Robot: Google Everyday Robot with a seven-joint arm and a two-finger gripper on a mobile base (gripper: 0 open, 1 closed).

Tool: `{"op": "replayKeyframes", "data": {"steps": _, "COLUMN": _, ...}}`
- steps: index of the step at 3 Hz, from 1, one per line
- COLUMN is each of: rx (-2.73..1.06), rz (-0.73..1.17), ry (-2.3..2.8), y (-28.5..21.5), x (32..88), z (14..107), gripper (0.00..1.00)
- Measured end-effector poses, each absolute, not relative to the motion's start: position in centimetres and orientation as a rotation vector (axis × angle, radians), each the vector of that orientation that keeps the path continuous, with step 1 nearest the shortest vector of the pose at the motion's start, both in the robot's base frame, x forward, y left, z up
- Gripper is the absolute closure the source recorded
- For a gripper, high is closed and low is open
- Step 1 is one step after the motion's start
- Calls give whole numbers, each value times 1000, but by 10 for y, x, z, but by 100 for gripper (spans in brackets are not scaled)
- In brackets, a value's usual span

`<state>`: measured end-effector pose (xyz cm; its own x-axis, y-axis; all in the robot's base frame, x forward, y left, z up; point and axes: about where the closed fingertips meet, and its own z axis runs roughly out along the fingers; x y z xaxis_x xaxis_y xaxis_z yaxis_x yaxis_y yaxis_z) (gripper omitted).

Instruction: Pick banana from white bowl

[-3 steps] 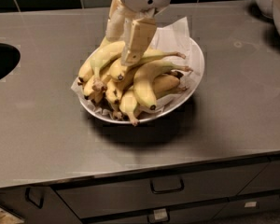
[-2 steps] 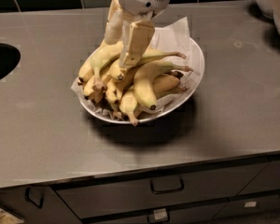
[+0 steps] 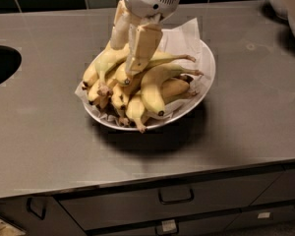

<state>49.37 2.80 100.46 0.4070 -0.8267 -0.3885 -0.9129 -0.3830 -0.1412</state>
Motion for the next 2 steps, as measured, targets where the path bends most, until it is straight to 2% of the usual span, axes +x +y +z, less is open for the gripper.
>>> {"op": "replayKeyframes", "data": {"steps": 2, "rx": -2352, "rz": 389, "ry": 1510, "y": 30, "x": 494, "z": 997, "gripper": 52}}
